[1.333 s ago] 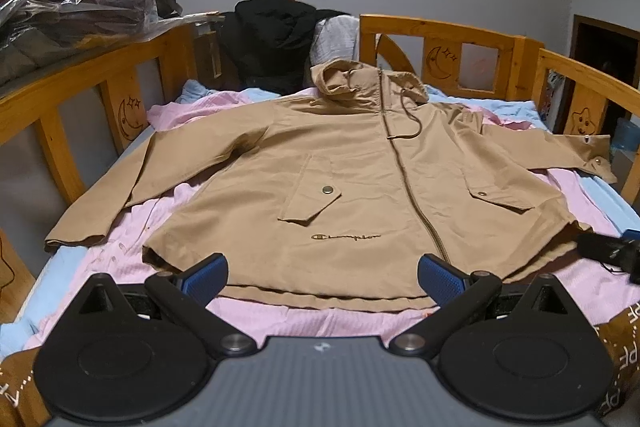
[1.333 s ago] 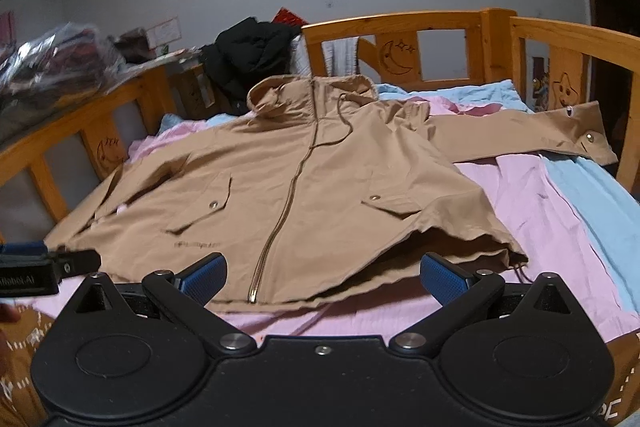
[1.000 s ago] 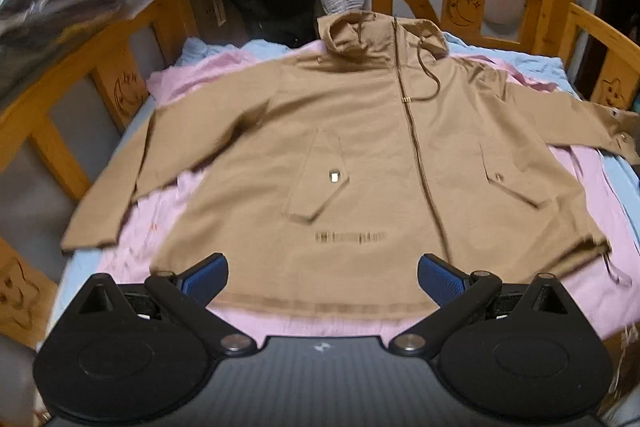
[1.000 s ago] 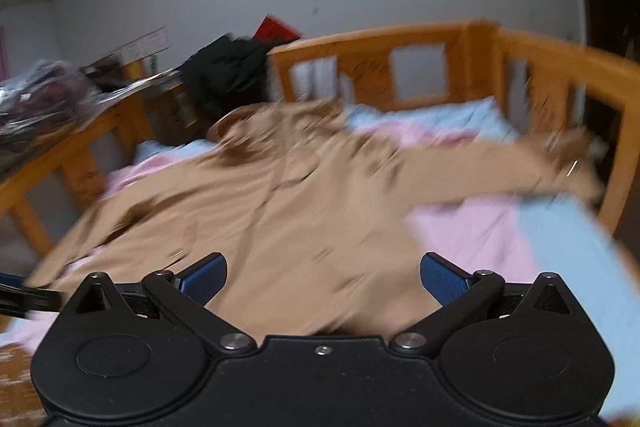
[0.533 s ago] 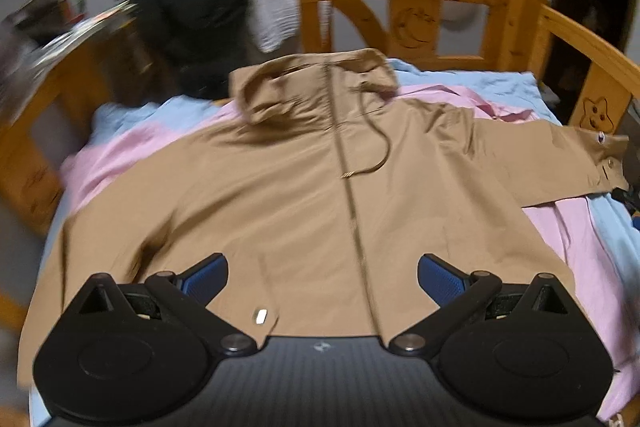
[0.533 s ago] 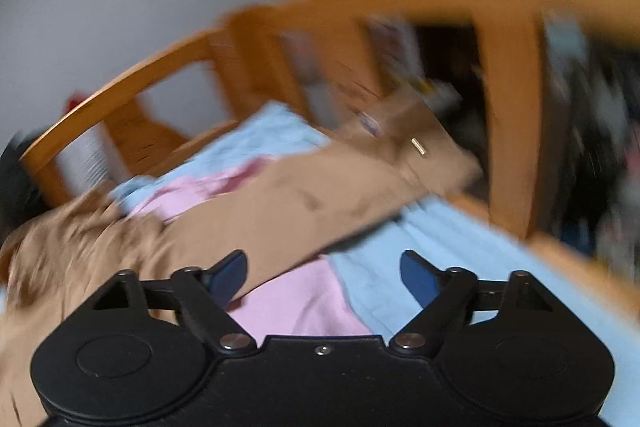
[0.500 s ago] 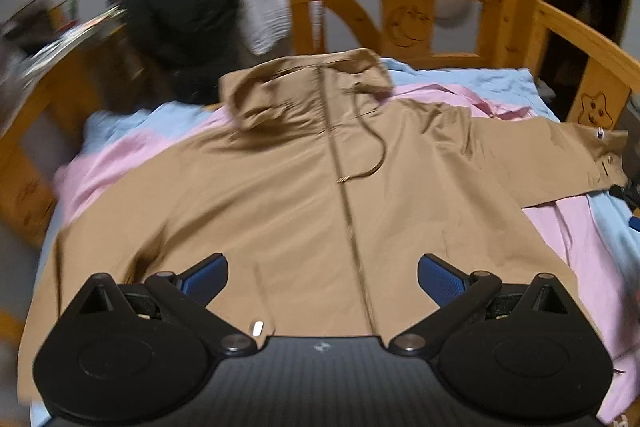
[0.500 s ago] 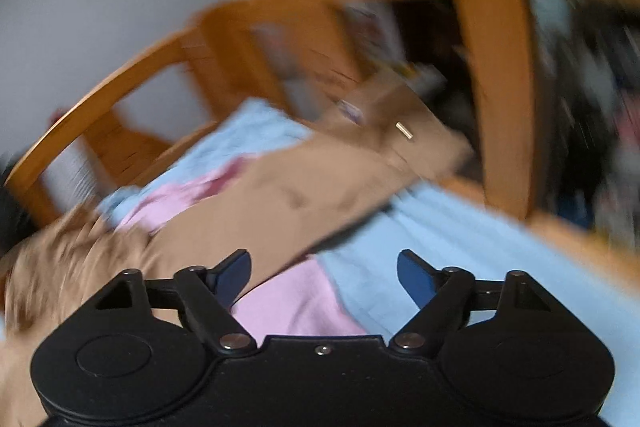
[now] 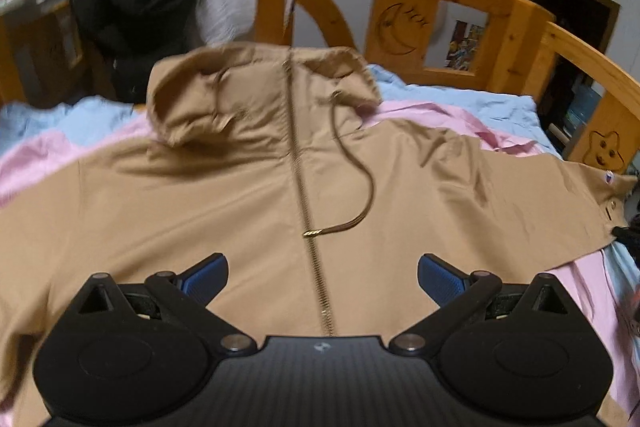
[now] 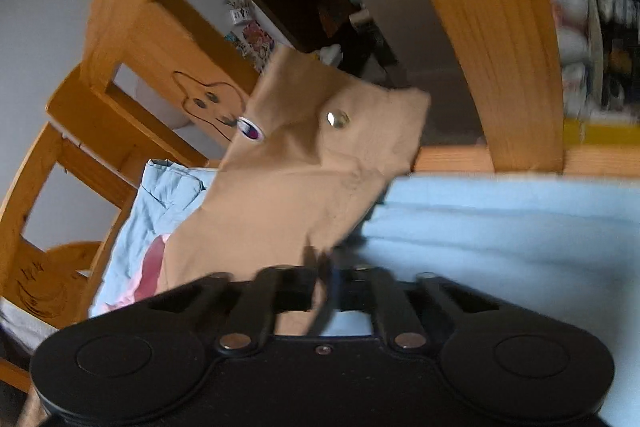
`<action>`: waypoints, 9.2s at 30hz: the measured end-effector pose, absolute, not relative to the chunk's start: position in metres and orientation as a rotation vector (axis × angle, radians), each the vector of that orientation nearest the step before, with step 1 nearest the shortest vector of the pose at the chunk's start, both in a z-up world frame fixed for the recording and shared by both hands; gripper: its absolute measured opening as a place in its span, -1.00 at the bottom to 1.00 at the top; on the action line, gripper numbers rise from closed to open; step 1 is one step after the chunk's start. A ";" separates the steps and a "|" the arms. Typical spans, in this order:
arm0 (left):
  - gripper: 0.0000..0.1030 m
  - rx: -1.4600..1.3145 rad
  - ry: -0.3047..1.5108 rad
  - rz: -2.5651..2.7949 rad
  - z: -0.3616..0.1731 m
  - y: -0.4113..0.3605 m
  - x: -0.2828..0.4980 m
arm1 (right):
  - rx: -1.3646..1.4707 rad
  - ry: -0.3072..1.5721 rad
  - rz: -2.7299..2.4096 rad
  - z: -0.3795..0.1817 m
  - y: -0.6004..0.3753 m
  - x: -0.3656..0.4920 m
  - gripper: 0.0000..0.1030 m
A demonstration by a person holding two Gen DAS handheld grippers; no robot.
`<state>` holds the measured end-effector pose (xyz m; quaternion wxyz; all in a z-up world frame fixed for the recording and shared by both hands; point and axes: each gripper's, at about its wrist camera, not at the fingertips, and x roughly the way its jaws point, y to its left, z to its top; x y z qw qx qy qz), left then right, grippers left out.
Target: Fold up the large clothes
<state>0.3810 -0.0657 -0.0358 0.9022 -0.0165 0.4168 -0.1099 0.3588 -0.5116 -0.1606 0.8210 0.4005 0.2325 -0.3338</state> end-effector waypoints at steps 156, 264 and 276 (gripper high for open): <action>-0.82 0.206 1.152 0.785 -0.116 0.219 0.241 | -0.092 0.522 0.691 -0.100 -0.140 0.411 0.75; -0.24 -0.149 0.891 -0.085 -0.095 0.091 0.390 | 0.015 0.832 0.371 -0.118 -0.267 0.374 0.05; 0.41 -0.252 0.835 -0.080 -0.083 0.083 0.394 | -0.190 0.679 0.445 -0.043 -0.249 0.495 0.46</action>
